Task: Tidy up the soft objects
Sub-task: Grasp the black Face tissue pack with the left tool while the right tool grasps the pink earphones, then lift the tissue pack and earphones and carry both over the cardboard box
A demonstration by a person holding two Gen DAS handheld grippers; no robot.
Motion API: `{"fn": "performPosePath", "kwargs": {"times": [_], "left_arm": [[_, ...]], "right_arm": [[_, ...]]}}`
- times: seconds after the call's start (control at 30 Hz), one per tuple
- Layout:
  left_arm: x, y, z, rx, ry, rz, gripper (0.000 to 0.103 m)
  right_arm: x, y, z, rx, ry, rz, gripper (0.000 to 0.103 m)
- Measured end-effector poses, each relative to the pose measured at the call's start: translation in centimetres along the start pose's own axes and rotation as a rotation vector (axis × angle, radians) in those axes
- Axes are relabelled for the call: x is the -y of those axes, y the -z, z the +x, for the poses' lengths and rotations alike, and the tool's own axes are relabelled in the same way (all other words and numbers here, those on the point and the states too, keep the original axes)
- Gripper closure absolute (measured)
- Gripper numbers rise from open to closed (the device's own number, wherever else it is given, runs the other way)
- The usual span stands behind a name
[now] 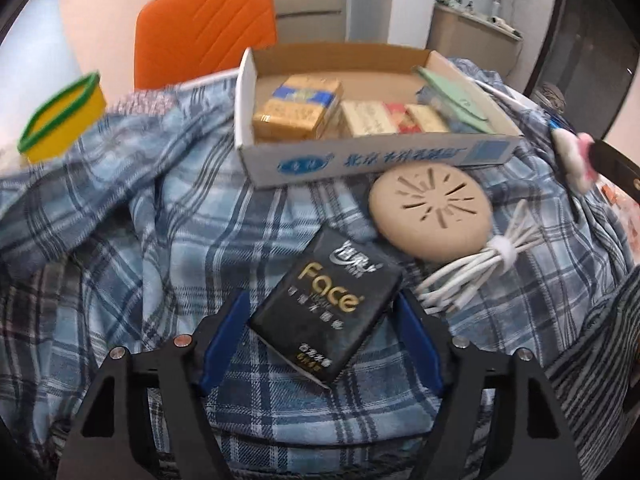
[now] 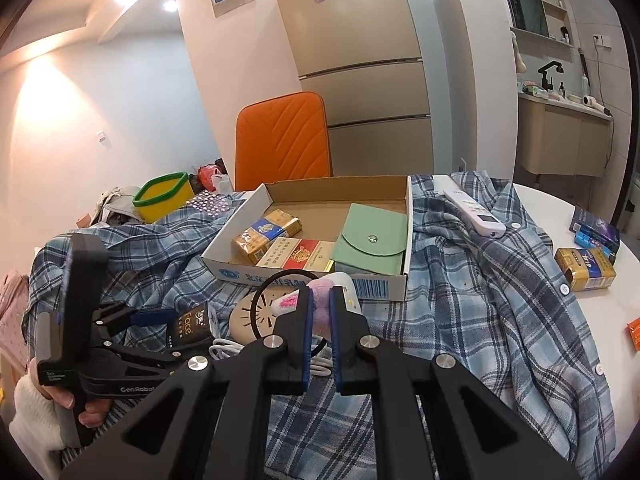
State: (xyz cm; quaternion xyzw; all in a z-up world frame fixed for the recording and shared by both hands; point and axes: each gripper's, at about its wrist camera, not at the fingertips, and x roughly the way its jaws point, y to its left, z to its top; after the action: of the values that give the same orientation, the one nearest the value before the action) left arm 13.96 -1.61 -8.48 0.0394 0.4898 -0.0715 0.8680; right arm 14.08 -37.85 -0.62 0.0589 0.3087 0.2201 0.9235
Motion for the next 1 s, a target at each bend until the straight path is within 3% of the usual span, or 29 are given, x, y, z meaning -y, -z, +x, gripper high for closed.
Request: {"fn": "performPosePath", "kwargs": {"times": [0.1,0.33,0.63,0.77,1.0], "left_arm": [[-0.3,0.1,-0.4,0.022,0.008,-0.017,0.03],[-0.1,0.3,-0.8,0.042,0.003,-0.003,0.05],[0.5,0.2,-2.1,0.117,0.002,0.02,0.052],[0.8,0.4,-3.7,0.226,-0.058,0.023,0.052],[2.1,0.9,-7.2,0.466,-0.045,0.091,0.052]], "right_arm": [[0.1,0.0,0.0,-0.002,-0.003,0.004,0.094],[0.1,0.0,0.1,-0.004,-0.003,0.001,0.094],[0.0,0.1,0.0,-0.003,0.001,-0.001,0.094],[0.1,0.0,-0.2,0.004,0.005,-0.003,0.094],[-1.0,-0.1,-1.9,0.107,0.014,-0.055,0.094]]}}
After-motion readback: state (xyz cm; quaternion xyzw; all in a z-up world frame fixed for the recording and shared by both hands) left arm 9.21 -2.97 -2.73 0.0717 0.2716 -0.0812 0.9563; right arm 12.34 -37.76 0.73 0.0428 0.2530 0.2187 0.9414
